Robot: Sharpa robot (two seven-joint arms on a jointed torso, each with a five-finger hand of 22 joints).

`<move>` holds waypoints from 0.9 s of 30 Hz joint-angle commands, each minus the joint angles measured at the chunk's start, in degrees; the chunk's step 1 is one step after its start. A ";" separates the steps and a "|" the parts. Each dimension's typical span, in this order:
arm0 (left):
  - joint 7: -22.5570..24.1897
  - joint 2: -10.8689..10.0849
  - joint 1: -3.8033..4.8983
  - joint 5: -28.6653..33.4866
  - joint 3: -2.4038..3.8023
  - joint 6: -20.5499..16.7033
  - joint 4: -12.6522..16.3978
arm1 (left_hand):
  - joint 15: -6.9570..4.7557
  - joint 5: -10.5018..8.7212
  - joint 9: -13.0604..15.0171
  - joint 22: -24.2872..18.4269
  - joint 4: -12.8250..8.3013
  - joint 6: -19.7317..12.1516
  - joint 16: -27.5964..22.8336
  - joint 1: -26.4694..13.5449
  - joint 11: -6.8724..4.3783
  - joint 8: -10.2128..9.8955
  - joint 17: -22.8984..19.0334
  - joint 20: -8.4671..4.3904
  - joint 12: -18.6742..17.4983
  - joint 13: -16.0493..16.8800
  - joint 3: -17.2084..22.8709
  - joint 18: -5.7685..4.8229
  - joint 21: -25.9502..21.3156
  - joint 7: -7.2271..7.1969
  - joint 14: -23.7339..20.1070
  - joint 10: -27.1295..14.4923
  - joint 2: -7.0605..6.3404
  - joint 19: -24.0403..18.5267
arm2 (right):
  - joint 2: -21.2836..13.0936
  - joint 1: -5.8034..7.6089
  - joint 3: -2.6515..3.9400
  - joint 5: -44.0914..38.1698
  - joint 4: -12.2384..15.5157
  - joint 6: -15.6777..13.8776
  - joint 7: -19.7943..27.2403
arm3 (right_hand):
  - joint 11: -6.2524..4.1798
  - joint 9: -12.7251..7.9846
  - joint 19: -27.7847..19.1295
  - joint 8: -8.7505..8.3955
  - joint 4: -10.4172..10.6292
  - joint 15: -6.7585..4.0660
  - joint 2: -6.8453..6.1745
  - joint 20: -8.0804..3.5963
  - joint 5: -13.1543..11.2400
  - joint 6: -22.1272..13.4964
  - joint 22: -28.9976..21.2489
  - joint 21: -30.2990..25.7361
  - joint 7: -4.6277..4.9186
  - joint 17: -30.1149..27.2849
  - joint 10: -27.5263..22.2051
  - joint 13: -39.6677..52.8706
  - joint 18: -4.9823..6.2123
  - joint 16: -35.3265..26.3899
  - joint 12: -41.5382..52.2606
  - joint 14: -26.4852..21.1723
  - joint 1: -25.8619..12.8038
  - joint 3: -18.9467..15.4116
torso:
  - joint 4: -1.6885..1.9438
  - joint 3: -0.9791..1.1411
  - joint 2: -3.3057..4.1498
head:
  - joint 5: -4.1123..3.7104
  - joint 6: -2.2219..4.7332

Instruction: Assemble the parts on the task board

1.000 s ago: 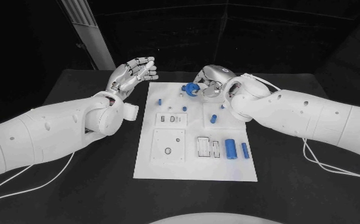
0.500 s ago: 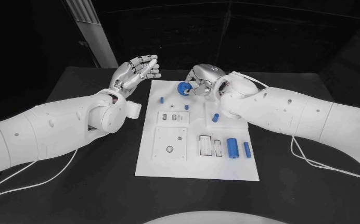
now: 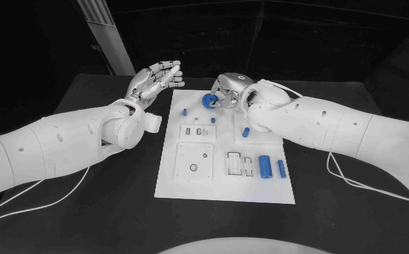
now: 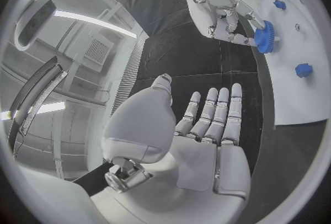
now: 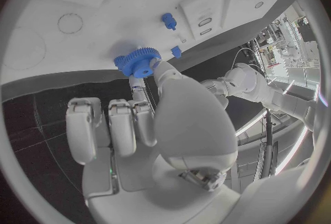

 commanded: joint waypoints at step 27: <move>10.74 -0.01 0.10 -0.25 0.04 0.42 0.28 | 0.02 0.24 -0.05 -0.08 0.09 -0.30 -0.36 0.09 -0.07 -0.20 0.01 0.05 -0.38 0.03 -0.14 -0.19 -0.20 8.50 -0.34 -0.45 0.52 -0.56 | 2.40 0.04 0.03 -1.13 -2.62 5.66 -0.73 | 0.77 -0.28 6.04 -0.45 -0.85 0.13 -0.01 0.03 -1.15 1.18 15.05 0.19 -1.34 15.06 6.07 15.08 -0.43 0.14 0.15 5.96 -0.72 -0.12 | -0.02 -0.06 -0.08 | -0.64 -0.32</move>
